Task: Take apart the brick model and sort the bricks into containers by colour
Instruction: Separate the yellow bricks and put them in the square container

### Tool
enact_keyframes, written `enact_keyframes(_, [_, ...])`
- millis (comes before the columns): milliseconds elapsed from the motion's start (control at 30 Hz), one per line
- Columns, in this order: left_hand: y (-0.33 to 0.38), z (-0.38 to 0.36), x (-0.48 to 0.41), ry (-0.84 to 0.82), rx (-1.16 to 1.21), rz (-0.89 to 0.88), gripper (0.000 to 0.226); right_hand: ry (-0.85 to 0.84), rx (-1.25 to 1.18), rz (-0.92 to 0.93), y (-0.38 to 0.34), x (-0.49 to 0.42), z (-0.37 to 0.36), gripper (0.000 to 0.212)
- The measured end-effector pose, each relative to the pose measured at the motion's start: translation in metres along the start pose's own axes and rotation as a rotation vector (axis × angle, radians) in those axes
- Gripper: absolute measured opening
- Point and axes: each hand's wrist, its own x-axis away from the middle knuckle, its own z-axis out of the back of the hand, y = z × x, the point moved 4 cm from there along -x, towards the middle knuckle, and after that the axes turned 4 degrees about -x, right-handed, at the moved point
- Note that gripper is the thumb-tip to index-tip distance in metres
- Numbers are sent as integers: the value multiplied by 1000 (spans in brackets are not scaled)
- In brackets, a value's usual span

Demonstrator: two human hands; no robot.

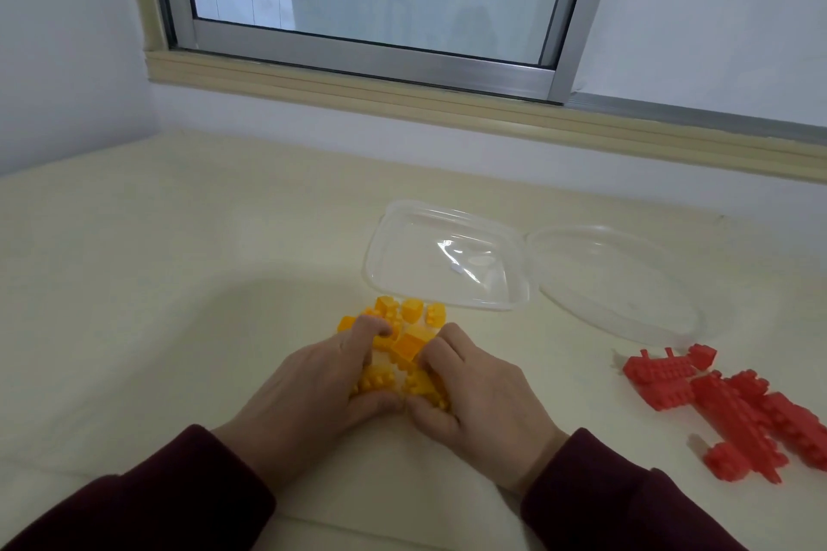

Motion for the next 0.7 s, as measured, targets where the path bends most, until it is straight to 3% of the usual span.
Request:
enact_keyframes(167, [5,5,-2,36,1,-30,70,69,-34,46,-3,0,6,38])
enact_keyframes(333, [7,22,-41,53,-25,-60,33,182,18,-44,28,-25,38,35])
enact_keyframes(433, [2,28,-94,87,-16,-3,26,245,28,-136,62,-62,60,23])
enact_keyframes(700, [-28,-27,-204,-175,-328,79,28,37,206,-340,142,-144,37,30])
